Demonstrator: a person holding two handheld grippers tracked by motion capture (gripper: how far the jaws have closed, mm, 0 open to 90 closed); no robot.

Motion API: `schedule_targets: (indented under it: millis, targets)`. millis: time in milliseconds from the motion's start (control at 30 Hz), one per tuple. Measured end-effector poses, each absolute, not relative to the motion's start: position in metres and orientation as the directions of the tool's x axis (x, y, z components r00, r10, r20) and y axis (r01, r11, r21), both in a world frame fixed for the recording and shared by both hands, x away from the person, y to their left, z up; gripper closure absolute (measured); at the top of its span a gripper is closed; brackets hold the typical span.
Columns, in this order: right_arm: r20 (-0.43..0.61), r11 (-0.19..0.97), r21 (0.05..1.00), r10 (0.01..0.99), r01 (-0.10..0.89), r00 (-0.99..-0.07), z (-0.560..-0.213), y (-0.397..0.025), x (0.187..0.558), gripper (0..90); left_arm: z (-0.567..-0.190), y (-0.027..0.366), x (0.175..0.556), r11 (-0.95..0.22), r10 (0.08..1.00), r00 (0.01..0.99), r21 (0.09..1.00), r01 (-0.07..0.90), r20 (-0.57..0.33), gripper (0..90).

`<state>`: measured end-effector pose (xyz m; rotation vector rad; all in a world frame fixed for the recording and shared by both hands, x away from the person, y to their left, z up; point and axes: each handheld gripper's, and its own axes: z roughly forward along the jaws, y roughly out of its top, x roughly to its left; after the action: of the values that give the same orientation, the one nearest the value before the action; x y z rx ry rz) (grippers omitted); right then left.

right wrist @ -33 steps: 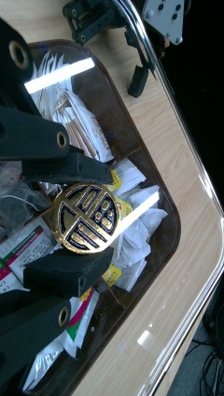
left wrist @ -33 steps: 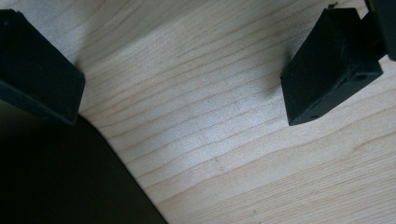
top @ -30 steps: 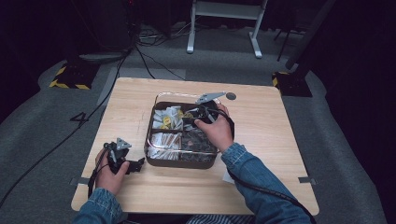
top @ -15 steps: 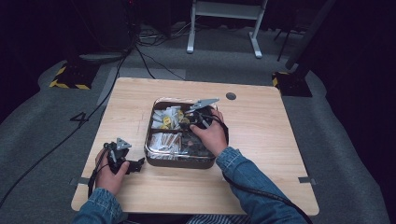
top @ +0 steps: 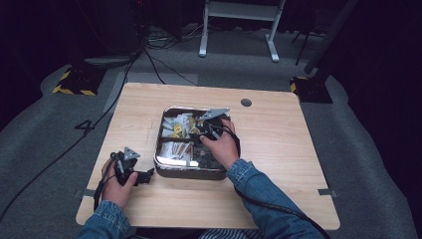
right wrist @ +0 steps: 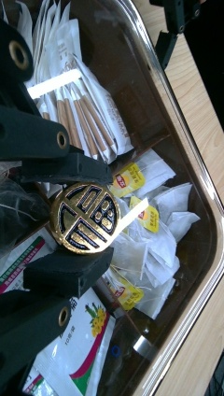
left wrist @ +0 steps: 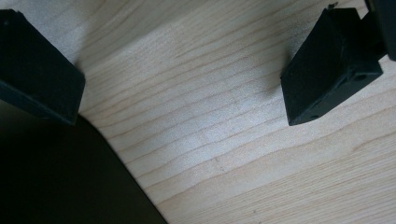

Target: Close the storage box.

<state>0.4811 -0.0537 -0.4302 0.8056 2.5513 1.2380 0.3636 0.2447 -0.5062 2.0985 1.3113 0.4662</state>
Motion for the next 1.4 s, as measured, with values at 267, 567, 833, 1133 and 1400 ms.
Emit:
schedule_targets:
  millis: [267, 567, 833, 1133, 1400]
  targets:
    - [0.061, 0.515, 0.760, 0.551, 0.397, -0.832, -0.438, -0.051, 0.482, 58.9, -0.506, 0.245, 0.364, -0.321, 0.894, 0.447, 0.661, 0.678, -0.024, 0.0]
    - [0.061, 0.518, 0.757, 0.552, 0.399, -0.832, -0.439, -0.051, 0.480, 58.9, -0.506, 0.245, 0.364, -0.320, 0.894, 0.447, 0.661, 0.678, -0.025, 0.0]
    - [0.064, 0.520, 0.754, 0.550, 0.401, -0.832, -0.440, -0.050, 0.481, 58.8, -0.506, 0.245, 0.364, -0.320, 0.894, 0.446, 0.661, 0.678, -0.025, 0.0]
    - [0.067, 0.504, 0.770, 0.545, 0.391, -0.836, -0.440, -0.052, 0.482, 46.8, -0.506, 0.245, 0.364, -0.320, 0.894, 0.447, 0.661, 0.678, -0.025, 0.0]
    - [0.044, 0.470, 0.802, 0.567, 0.367, -0.822, -0.416, -0.072, 0.476, 38.8, -0.506, 0.245, 0.364, -0.321, 0.894, 0.447, 0.661, 0.678, -0.025, 0.0]
